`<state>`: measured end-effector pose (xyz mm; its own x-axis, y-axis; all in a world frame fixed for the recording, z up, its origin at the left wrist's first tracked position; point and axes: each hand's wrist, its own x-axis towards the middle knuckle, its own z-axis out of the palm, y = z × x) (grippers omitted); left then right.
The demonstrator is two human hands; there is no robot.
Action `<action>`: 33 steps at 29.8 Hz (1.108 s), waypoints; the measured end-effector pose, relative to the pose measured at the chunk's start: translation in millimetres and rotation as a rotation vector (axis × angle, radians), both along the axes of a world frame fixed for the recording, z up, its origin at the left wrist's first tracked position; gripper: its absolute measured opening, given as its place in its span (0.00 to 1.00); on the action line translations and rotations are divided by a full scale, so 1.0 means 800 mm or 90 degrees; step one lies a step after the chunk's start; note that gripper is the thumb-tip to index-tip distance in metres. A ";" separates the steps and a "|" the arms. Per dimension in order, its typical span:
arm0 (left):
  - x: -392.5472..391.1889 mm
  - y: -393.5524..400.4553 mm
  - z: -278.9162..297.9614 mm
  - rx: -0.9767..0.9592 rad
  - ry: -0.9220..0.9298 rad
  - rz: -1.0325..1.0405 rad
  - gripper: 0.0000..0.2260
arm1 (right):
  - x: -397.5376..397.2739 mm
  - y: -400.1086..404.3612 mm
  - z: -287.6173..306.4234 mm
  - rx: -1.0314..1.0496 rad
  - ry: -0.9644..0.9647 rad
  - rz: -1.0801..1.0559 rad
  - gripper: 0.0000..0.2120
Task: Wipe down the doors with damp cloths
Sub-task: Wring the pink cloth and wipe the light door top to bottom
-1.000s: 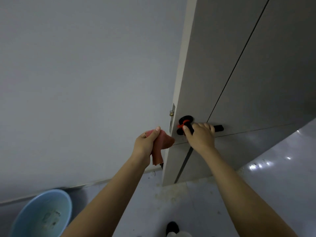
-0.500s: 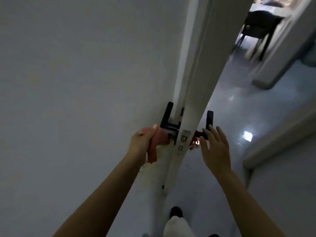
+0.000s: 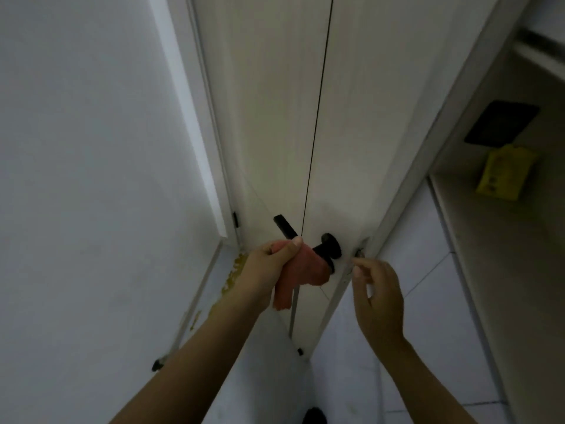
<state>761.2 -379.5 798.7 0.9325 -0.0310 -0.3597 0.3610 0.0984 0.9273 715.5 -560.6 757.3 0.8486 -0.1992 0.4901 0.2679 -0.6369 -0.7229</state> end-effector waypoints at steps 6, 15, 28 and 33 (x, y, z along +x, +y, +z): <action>0.061 -0.057 0.032 -0.057 0.016 -0.084 0.20 | 0.065 -0.038 0.008 0.081 0.140 0.144 0.19; 0.151 -0.066 0.040 -0.163 0.115 -0.107 0.23 | 0.161 -0.051 0.013 0.153 0.212 0.152 0.09; 0.371 0.062 0.056 -0.070 -0.049 -0.266 0.13 | 0.349 0.029 0.084 0.185 0.169 0.042 0.11; 0.449 0.083 0.084 -0.029 -0.121 -0.329 0.11 | 0.404 0.048 0.123 0.125 0.149 -0.023 0.08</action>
